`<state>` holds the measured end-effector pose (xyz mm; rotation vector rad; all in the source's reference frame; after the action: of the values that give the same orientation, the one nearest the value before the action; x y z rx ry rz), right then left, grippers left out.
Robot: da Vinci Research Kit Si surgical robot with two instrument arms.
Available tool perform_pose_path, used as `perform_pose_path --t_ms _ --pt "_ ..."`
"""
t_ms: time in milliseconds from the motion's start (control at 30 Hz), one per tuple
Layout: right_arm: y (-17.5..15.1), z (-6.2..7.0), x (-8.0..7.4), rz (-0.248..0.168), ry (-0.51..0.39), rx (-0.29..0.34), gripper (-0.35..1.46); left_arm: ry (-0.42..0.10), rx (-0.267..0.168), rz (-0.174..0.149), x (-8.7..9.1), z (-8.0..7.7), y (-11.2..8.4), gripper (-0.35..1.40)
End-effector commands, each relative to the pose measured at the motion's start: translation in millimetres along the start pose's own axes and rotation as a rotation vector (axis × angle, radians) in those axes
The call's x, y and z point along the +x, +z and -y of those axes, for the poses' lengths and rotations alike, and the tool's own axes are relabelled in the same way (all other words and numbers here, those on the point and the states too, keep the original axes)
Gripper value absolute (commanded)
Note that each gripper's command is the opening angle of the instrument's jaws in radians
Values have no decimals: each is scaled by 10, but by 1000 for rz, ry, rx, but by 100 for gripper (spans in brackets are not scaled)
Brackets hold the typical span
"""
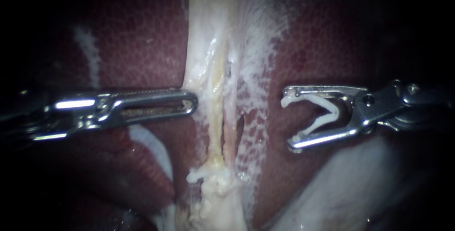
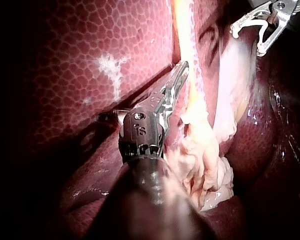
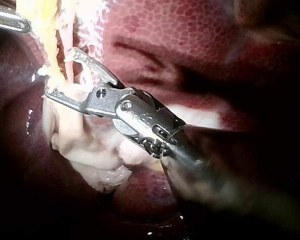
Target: Clipping second clip left tube
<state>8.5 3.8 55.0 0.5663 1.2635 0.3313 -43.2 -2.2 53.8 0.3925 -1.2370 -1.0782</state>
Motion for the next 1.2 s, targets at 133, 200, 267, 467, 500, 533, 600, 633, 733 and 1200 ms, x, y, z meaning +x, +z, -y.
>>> perform_pose_path --t_ms 133,200,267,467,500,533,600,633,733,1200 --pt "2 0 -2 0 -1 -1 60 -2 2 -1 -4 0 -2 -35" --pt "8 0 -5 0 -4 -1 60 -7 6 -4 -12 -2 -7 -35" --pt "15 0 -10 0 -7 5 60 -13 12 -7 -24 -3 -13 -35" --pt "45 2 -31 -2 36 24 60 -34 3 13 -55 -4 -33 -35" --pt "49 2 -35 -2 45 25 60 -31 6 18 -60 -2 -36 -35" --pt "56 2 -40 -3 59 29 60 -33 5 24 -63 0 -38 -35" --pt "67 2 -49 -2 76 34 60 -30 6 30 -68 5 -42 -35" --pt "70 2 -51 -2 80 36 60 -31 6 30 -69 7 -43 -35" --pt "88 2 -64 -2 106 45 60 -26 5 36 -71 14 -45 -35" --pt "148 1 -93 2 145 74 60 -26 2 37 -72 22 -47 -35"
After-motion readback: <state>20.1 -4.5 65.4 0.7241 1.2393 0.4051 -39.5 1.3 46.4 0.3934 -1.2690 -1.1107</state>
